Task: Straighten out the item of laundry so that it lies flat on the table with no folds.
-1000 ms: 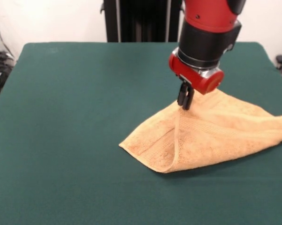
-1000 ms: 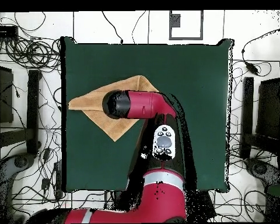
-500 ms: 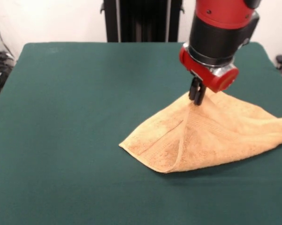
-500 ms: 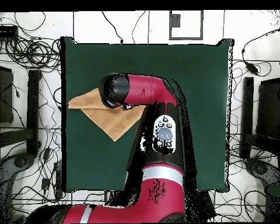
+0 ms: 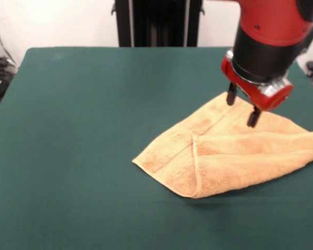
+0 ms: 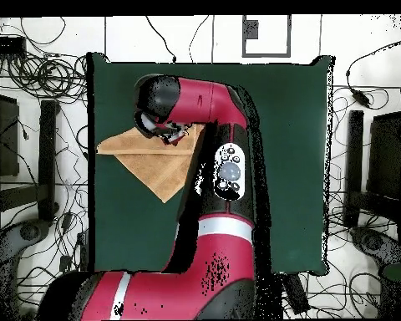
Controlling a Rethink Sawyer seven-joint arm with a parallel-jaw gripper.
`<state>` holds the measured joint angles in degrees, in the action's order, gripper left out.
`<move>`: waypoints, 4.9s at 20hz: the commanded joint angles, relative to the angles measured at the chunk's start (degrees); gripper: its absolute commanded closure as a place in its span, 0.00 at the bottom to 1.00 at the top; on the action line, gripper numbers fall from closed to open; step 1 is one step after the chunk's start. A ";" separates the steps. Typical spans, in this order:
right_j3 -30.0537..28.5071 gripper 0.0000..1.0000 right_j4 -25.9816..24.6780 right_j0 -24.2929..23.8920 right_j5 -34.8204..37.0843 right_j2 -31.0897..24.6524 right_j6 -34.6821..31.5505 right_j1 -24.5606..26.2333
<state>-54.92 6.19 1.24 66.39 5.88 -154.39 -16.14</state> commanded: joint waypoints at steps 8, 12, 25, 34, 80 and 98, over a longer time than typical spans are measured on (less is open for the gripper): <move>25.02 1.00 10.78 1.57 14.57 0.71 -28.80 15.83; 18.71 1.00 9.71 1.39 10.33 0.81 -24.22 12.83; -25.32 1.00 -1.25 -3.08 -30.18 -4.37 1.28 -4.65; -36.04 1.00 -15.49 -10.46 -47.18 -10.18 5.03 -6.41; -27.90 1.00 -20.54 -4.36 -39.26 -11.67 -5.94 -4.35; -29.48 1.00 -21.01 -7.67 -35.98 -13.75 -2.08 -4.68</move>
<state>-83.08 -14.98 -5.60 21.06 -1.09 -163.96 -22.93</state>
